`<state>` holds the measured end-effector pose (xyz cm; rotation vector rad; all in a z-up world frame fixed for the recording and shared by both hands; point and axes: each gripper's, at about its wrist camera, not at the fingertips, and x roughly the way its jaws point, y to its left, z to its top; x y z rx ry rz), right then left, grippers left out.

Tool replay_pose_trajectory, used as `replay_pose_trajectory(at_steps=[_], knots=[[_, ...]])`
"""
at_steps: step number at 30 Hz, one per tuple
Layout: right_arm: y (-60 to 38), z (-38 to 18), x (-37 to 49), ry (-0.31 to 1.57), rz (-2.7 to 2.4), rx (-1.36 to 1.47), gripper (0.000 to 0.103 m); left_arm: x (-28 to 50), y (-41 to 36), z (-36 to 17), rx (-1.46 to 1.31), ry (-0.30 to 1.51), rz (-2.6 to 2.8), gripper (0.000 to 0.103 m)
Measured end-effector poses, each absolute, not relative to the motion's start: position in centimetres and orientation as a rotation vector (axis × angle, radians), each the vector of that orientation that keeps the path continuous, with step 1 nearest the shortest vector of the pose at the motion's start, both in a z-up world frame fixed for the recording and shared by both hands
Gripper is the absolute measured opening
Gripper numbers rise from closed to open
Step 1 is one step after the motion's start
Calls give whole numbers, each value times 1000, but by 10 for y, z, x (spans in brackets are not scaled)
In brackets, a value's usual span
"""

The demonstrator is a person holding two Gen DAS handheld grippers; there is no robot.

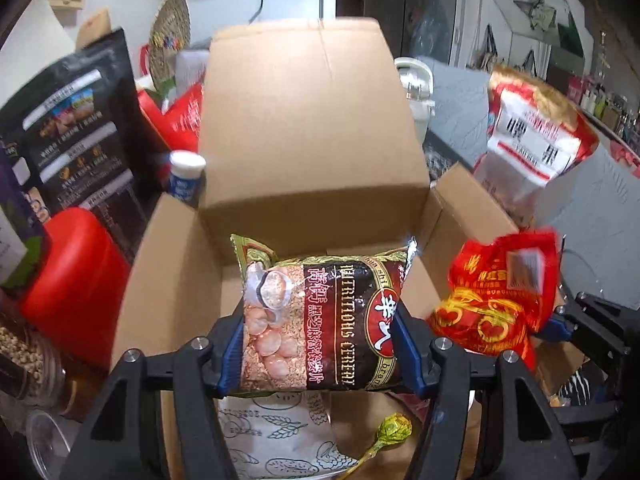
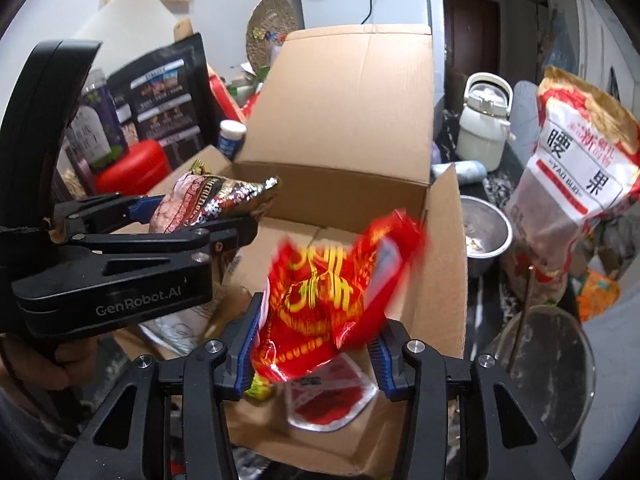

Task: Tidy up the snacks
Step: 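Open the right tool to drop the red-gold bag while the left tool drops the cereal bag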

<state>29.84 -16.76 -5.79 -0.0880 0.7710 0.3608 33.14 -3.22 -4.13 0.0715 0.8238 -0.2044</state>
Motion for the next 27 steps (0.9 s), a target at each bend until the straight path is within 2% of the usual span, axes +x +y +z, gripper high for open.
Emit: replay_pose_trajectory(at_steps=[8, 11, 27], knots=[[-158, -64, 295, 767, 312, -204, 52, 337, -46, -54, 143, 872, -170, 64], [-159, -66, 296, 758, 280, -234, 60, 338, -47, -57, 159, 879, -153, 65], [-167, -54, 288, 755, 271, -215, 62, 333, -46, -47, 131, 876, -152, 66]])
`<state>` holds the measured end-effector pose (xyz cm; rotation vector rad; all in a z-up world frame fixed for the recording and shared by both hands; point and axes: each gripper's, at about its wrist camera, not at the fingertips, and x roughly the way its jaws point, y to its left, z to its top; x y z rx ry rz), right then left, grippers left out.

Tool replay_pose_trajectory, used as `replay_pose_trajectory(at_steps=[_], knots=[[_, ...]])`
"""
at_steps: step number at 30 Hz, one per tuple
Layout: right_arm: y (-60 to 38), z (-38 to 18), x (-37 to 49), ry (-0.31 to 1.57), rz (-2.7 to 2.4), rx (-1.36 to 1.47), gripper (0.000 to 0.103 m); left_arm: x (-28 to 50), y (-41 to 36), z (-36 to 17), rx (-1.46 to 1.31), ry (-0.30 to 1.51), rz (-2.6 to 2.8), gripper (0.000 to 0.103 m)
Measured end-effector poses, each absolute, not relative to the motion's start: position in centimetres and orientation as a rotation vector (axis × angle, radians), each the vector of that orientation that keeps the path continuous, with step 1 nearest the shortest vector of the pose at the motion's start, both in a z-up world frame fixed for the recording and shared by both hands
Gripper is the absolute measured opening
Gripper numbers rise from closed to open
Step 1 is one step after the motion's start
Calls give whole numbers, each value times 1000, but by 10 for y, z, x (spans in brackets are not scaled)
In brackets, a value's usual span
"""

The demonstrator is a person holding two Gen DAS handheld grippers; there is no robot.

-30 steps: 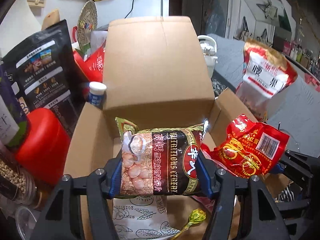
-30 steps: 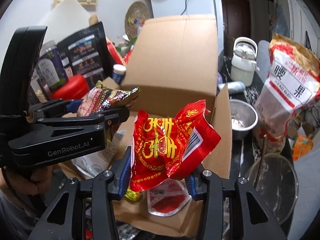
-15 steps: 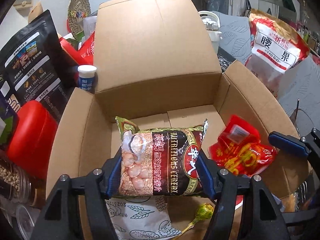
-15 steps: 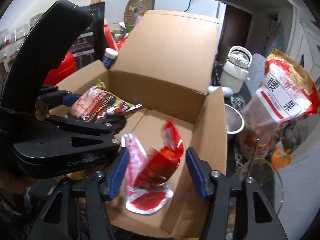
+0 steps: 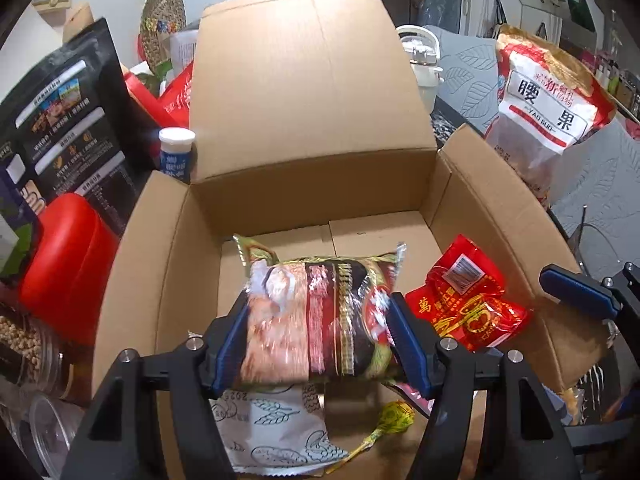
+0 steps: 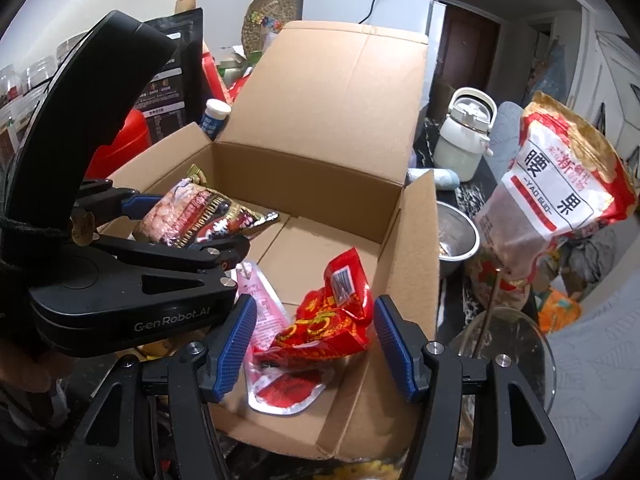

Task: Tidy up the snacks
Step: 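Open the right tool to drop the red-gold bag while the left tool drops the cereal bag, then move both tools back over the remaining snacks on the table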

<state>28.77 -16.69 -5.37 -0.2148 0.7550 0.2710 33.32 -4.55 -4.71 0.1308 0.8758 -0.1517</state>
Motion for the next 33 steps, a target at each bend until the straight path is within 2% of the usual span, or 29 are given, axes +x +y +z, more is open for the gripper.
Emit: replay_pose_trajectory(at_steps=[14, 33], knots=[[-184, -17, 255, 699, 248, -167, 65, 290, -48, -5, 122, 788, -148, 66], [-180, 43, 166, 568, 249, -124, 68, 187, -23, 66, 73, 638, -182, 66]])
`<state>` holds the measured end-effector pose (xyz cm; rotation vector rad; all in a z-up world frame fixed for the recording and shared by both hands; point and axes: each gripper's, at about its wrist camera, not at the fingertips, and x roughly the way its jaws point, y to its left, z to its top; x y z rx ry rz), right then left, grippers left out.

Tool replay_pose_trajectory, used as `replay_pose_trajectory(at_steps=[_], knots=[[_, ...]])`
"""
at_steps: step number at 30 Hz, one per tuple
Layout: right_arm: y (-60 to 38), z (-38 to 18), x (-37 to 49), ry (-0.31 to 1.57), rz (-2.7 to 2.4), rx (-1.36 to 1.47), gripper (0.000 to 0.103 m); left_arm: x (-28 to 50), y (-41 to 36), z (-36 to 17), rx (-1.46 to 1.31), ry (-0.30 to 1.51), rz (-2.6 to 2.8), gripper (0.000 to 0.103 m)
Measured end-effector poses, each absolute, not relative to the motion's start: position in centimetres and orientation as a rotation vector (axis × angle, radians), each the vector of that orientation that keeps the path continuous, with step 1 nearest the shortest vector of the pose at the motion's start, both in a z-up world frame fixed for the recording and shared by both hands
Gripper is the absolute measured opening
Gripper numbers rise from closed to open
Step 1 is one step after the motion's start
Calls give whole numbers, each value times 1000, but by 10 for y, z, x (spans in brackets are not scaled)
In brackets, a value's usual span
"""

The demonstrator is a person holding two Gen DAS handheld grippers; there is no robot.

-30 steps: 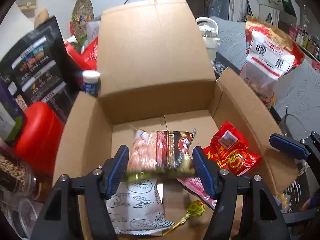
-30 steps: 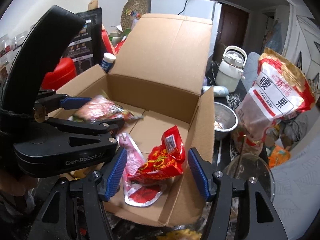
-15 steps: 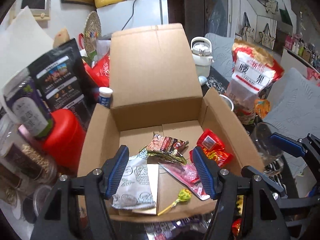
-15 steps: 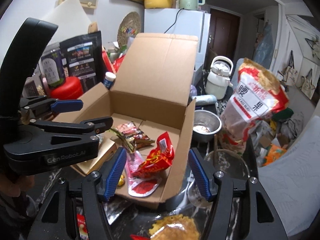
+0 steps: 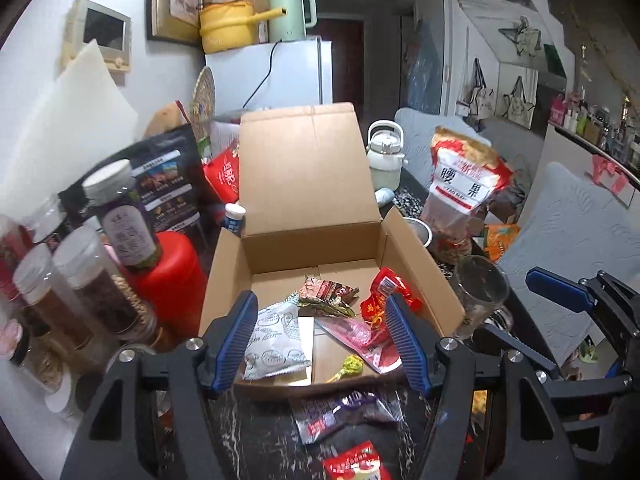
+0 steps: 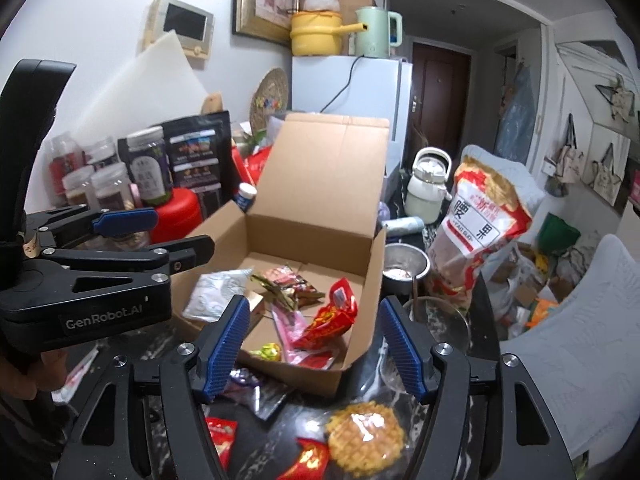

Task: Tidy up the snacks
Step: 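Move both tools back over the remaining snacks on the table, then grasp the red spicy-strip packet with the right tool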

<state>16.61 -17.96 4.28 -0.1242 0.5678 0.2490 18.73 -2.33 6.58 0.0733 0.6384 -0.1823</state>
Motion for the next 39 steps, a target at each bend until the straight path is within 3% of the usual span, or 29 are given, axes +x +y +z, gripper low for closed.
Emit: replay_pose_trajectory(at_steps=[5, 7, 9, 20, 39], knots=[[-174, 52, 140, 537, 259, -119, 71, 159, -13, 76, 62, 608, -198, 67], [-172, 53, 131, 528, 267, -123, 71, 150, -9, 77, 56, 602, -195, 86], [-169, 53, 120, 522, 283, -118, 71, 139, -5, 79, 50, 577, -197, 90], [-153, 37, 81, 537, 325, -86, 79, 95, 10, 70, 76, 575, -206, 90], [-141, -44, 69, 714, 345, 3, 80, 70, 49, -7, -47, 743, -194, 90]])
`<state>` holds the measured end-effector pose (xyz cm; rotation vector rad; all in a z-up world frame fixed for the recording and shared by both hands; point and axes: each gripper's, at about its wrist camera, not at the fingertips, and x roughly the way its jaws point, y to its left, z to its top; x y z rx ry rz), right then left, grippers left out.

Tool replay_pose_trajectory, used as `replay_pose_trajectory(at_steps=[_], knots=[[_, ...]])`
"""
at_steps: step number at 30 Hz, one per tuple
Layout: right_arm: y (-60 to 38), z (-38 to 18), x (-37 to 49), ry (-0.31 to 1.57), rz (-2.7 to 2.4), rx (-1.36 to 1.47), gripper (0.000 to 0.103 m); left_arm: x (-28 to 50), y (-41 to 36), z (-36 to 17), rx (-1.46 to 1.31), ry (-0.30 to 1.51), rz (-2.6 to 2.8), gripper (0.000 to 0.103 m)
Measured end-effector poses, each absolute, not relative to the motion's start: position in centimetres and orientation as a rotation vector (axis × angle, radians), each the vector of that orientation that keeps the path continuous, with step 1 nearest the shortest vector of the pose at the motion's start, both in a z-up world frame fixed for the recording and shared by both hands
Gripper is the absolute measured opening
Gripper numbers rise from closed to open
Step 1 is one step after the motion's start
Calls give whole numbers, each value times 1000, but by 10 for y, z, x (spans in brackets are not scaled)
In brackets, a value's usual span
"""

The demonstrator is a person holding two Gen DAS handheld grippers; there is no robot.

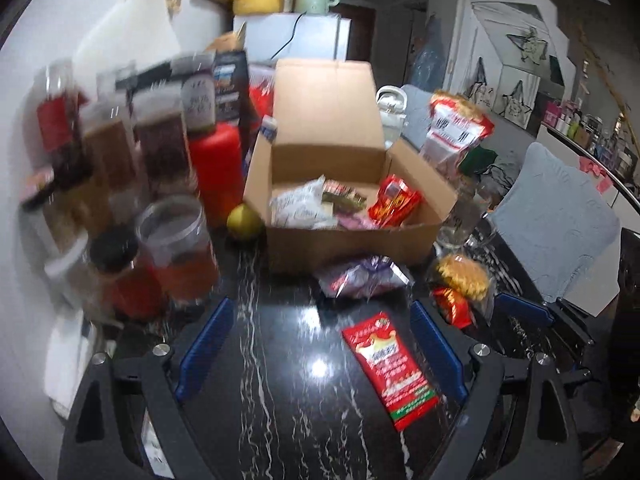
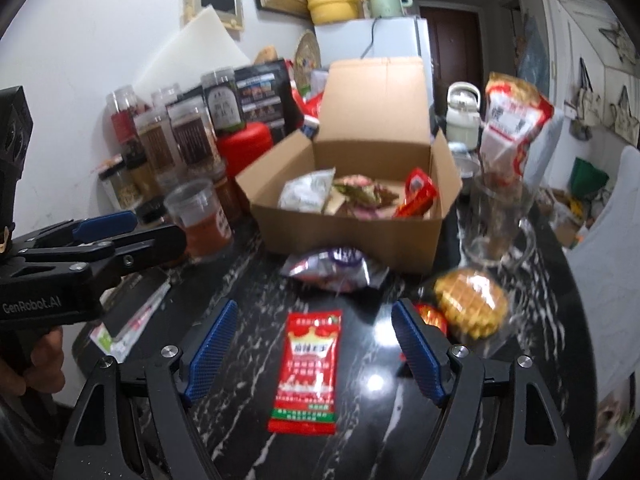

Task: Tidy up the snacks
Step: 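Grasp the red spicy-strip packet with the right tool, then grasp the small red snack packet with the left tool while the right tool holds the spicy-strip packet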

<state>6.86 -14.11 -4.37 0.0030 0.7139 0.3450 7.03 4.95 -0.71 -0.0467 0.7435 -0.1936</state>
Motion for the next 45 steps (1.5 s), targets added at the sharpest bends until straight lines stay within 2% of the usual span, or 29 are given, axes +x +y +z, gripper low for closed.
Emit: replay_pose_trajectory(at_steps=[14, 24, 30, 31, 32, 35, 40, 45], knots=[[-124, -109, 81, 865, 299, -27, 80, 74, 65, -75, -55, 906, -177, 90], [-109, -140, 100, 955, 305, -47, 80, 76, 69, -91, -68, 941, -170, 90], [-97, -143, 100, 934, 273, -133, 79, 77, 73, -94, -73, 944, -160, 90], [-94, -144, 99, 924, 260, -167, 71, 77, 74, -94, -74, 945, -157, 90], [-92, -143, 97, 910, 278, -175, 56, 78, 74, -95, -75, 947, -156, 90], [-87, -142, 98, 914, 290, -200, 45, 78, 75, -96, -82, 956, -158, 90], [-96, -140, 96, 907, 327, -140, 43, 76, 75, -94, -88, 952, -147, 90], [-118, -114, 81, 835, 342, -92, 43, 81, 71, -88, -119, 939, -150, 90]])
